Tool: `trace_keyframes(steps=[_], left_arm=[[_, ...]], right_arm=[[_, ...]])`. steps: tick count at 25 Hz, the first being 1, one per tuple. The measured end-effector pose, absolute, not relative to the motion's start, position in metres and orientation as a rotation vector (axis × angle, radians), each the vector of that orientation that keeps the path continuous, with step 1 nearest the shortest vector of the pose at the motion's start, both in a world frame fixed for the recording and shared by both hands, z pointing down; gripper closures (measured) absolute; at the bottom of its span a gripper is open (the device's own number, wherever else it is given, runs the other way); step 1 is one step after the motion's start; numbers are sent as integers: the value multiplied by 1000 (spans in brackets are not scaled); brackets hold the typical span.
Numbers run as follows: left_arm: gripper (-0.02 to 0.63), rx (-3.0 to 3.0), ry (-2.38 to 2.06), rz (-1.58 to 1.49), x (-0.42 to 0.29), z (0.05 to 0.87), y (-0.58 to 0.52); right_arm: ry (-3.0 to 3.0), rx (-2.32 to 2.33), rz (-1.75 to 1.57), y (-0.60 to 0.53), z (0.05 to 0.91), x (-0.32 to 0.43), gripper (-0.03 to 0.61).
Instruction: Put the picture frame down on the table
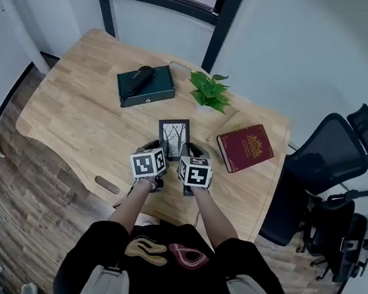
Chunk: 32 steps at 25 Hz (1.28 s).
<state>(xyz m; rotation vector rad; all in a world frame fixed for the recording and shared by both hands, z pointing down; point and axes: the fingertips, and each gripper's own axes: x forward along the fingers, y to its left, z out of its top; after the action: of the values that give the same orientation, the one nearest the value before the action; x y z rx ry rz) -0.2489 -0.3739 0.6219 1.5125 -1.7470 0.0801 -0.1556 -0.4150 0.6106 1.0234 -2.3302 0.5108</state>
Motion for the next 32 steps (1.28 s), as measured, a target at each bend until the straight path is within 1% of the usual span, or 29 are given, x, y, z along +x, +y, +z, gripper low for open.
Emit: trace_keyframes(steps=[16,32], left_arm=[[530,1431,-1738,81,-264,658,-411],[530,1419,-1697,167,-265,685,-436]], right_arm=[[-2276,968,545,-460,649,-174,506],[-2204,966,611,-480,682,-172,506]])
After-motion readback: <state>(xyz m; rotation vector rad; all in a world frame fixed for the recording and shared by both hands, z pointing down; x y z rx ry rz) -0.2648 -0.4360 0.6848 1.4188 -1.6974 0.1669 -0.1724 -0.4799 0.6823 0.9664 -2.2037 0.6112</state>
